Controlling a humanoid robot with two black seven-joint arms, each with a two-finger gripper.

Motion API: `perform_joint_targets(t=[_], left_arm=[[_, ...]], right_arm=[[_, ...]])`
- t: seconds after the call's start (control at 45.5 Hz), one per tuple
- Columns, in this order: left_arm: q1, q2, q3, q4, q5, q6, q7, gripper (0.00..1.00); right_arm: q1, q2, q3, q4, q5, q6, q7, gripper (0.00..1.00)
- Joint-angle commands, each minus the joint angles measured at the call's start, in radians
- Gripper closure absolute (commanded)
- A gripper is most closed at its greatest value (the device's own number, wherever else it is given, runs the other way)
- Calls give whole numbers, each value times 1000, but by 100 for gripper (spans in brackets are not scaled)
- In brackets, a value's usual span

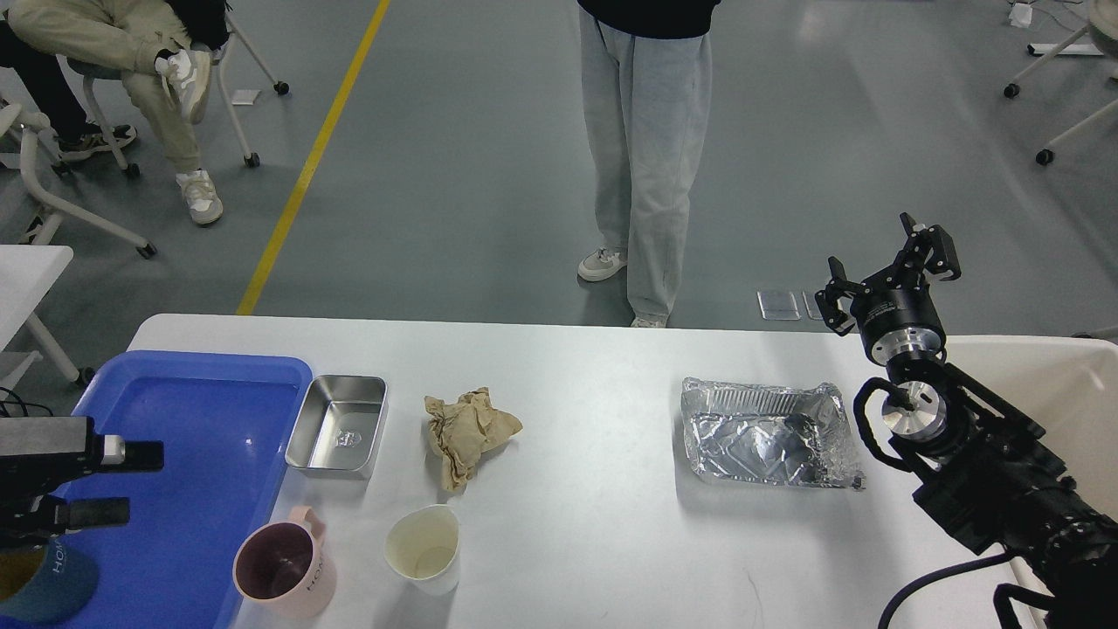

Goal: Tidy desktop
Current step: 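Raise the left arm and swing the left gripper toward the pink mug, then lower the left gripper to the pink mug and grasp its rim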

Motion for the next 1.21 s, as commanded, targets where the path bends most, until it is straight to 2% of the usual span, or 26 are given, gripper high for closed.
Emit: perform_joint_targets(t=[0.0, 0.154, 0.44, 0.593, 0.967, 1.187], left_arm=[[-2, 12, -1, 1, 1, -12, 58, 3], [1, 15, -1, 1, 1, -3, 145, 3], [0, 13, 1, 11, 9, 38, 184, 4], [5, 0, 1, 12, 39, 97, 225, 4], [37, -80, 12, 15, 134, 252, 219, 4], [41, -141, 68, 57, 134, 290, 216, 4]], right_arm=[[-2, 0, 0, 0, -1, 3, 0, 0], [0, 0, 0, -1, 1, 8, 0, 0], [0, -1, 0, -3, -1, 8, 0, 0], [1, -1, 0, -4, -1, 8, 0, 0], [-2, 0, 0, -1, -1, 3, 0, 0], [1, 0, -1, -1, -1, -1, -1, 0]])
